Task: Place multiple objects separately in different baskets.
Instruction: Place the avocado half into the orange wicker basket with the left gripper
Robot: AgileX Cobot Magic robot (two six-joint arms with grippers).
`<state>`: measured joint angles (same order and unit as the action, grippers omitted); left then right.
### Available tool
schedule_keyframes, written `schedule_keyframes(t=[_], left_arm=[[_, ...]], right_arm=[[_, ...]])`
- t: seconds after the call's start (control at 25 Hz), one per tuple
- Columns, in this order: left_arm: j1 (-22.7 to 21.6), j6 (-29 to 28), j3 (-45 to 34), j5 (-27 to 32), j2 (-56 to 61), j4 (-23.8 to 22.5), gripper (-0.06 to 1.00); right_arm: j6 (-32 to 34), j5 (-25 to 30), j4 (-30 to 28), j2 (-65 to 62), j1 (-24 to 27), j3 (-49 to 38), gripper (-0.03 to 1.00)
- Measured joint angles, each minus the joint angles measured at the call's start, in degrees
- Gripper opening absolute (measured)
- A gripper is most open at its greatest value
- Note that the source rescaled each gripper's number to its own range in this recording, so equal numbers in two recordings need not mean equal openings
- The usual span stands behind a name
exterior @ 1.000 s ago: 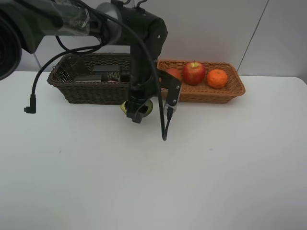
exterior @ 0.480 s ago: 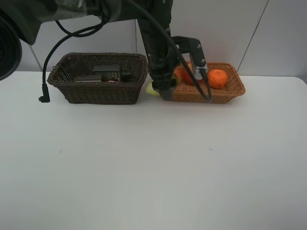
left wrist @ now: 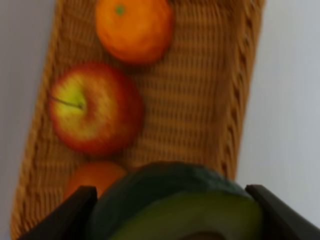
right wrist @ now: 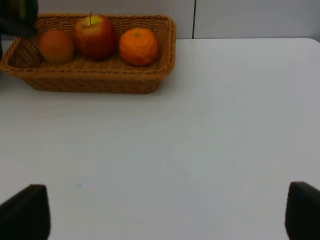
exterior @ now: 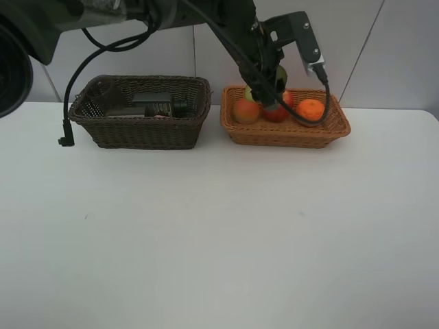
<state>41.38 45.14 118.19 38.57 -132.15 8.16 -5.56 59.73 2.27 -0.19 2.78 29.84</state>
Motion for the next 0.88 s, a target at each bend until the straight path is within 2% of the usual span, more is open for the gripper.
schedule_keyframes(t=[0.44,0.6,0.88], left_arm=[[0.12,0.0,0.0,-15.88,-4.72,0.0,0.78],[0.12,0.0,0.0,-18.74,-6.71,0.05,0.78],[0.12,0.0,0.0,-19.75,-9.37,0.05,0.78]], right_arm=[[0.0,0.0,0.0,0.0,0.0,0.0,1.0],[0.0,0.0,0.0,0.0,0.0,0.0,1.0],[0.0,0.0,0.0,0.0,0.0,0.0,1.0]])
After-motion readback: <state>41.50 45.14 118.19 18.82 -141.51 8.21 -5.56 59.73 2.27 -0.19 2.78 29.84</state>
